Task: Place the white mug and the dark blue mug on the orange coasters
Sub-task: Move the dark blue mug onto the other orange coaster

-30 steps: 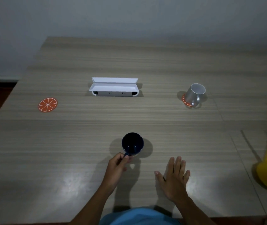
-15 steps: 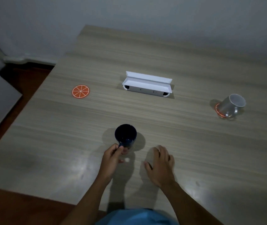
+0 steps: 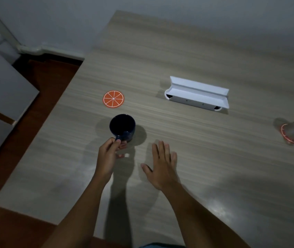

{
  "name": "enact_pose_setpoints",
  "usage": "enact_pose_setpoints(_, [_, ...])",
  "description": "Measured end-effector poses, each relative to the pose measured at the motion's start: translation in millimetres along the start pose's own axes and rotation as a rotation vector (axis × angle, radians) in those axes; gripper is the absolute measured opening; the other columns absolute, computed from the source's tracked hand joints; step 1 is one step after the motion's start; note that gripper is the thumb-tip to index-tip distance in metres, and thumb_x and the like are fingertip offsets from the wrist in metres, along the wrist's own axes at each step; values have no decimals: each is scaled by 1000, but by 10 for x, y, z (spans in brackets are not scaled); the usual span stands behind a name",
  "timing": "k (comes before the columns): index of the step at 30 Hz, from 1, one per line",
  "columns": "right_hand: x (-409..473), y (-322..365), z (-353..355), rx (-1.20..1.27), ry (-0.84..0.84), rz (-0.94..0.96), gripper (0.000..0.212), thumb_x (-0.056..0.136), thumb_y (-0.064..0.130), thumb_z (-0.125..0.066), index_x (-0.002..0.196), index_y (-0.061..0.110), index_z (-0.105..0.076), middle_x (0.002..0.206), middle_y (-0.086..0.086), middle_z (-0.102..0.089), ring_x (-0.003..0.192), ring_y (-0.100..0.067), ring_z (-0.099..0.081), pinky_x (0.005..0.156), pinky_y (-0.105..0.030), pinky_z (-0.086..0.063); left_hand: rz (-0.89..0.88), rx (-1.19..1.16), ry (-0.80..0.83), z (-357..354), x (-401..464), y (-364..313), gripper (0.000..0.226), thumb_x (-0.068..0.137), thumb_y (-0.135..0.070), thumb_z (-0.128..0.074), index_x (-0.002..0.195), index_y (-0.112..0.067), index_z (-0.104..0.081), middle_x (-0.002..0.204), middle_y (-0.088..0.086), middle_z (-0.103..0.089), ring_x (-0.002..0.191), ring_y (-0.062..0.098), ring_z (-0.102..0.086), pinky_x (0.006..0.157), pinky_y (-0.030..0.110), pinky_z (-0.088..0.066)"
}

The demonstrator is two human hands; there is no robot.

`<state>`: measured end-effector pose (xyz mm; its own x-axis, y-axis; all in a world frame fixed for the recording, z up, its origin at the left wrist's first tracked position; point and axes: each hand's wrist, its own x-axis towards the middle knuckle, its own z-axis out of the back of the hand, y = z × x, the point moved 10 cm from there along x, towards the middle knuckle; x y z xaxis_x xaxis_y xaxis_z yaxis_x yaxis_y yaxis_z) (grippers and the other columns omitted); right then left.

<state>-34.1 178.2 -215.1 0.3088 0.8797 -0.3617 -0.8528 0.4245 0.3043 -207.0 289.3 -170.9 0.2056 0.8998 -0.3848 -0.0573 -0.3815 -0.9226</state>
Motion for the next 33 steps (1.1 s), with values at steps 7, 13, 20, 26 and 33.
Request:
enact_pose_setpoints(7, [109,16,-226,-55,-53,9,95,92,81,-17,163,27,14,172,-3,25,157,-27,27,127,-59,6,-25,-25,-14,117,509,-112,23,102,-15,-51,95,-21,-71,91,-4,-80,97,17,-75,65,27,-59])
enact_pose_setpoints(13, [123,7,-216,-46,-137,-26,91,93,80,-21,165,28,-2,176,-1,5,162,-26,10,128,-59,-6,-48,-65,-54,118,851,-234,24,102,-12,-48,96,-18,-70,88,-1,-77,88,11,-75,60,23,-58])
enact_pose_setpoints(20, [146,-48,-259,-56,-174,-45,88,93,78,-28,165,30,-10,176,2,-3,163,-24,2,127,-60,-12,-82,-122,-109,219,1202,-390,26,100,-13,-48,87,-20,-69,87,2,-75,90,21,-73,66,40,-58])
enact_pose_setpoints(26, [144,-69,-272,-58,-179,-45,87,94,76,-30,165,30,-10,176,2,-3,163,-24,2,127,-60,-14,-89,-140,-157,268,1434,-541,29,94,-18,-50,68,-27,-61,86,6,-73,83,19,-74,63,40,-54])
enact_pose_setpoints(33, [128,-65,-246,-56,-184,-44,86,95,75,-31,165,30,-10,176,2,-5,163,-24,1,127,-59,-13,-89,-100,-152,206,1618,-645,36,93,-19,-50,61,-29,-61,80,0,-75,83,18,-74,58,34,-56])
